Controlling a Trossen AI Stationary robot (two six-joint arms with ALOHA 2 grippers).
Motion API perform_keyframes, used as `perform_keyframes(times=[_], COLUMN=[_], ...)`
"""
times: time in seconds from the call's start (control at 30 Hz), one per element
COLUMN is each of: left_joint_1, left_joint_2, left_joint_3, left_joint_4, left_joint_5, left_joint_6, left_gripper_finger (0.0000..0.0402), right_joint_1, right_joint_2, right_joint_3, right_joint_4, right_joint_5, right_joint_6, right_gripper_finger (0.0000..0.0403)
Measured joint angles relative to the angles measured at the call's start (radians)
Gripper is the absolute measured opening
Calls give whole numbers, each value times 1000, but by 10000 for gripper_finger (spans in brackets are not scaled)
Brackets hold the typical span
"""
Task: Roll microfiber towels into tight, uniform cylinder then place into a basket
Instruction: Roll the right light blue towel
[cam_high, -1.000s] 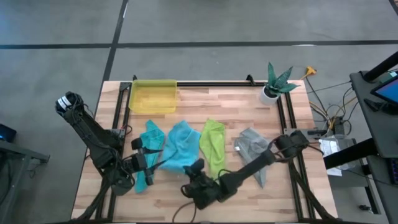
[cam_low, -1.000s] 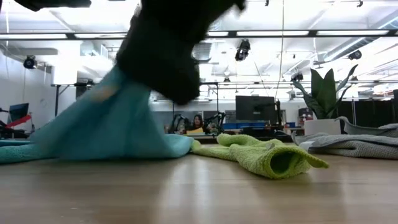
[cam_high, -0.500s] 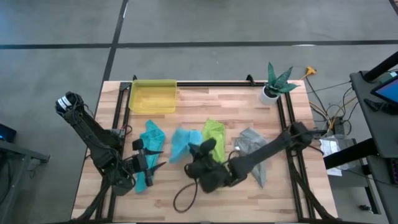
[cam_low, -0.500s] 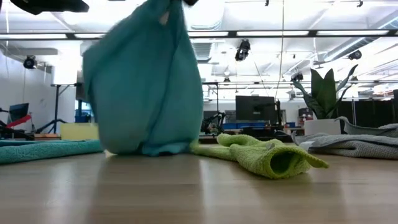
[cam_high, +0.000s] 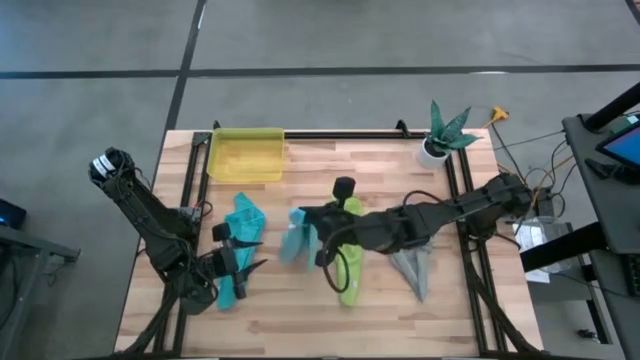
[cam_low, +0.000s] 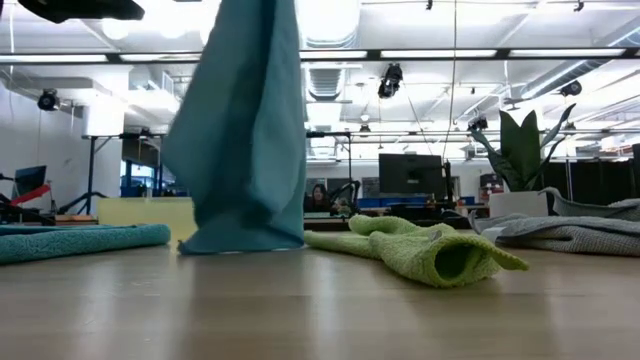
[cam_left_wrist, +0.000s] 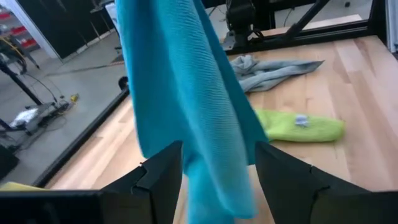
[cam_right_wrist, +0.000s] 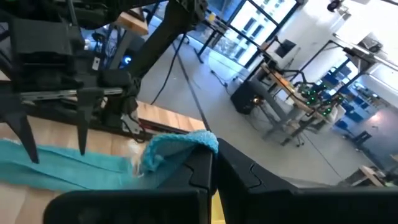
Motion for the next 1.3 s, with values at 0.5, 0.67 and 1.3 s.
perform_keyframes(times=[0.5,0.67,1.3], left_joint_1=[39,103,250], left_joint_2=[162,296,300], left_joint_3=[-2,-2,-6], left_joint_4=[4,41,131], left_joint_5=[-138,-132,61], left_joint_6=[189,256,214], left_gripper_finger=[184,184,184], right_joint_1=[8,8,29], right_joint_2=[21,21,21], right_joint_3=[-1,-2,-2], right_joint_4=[-89,-85,-91], right_joint_5=[-97,-97,-104], right_joint_6=[82,82,73], right_gripper_finger=[9,9,9])
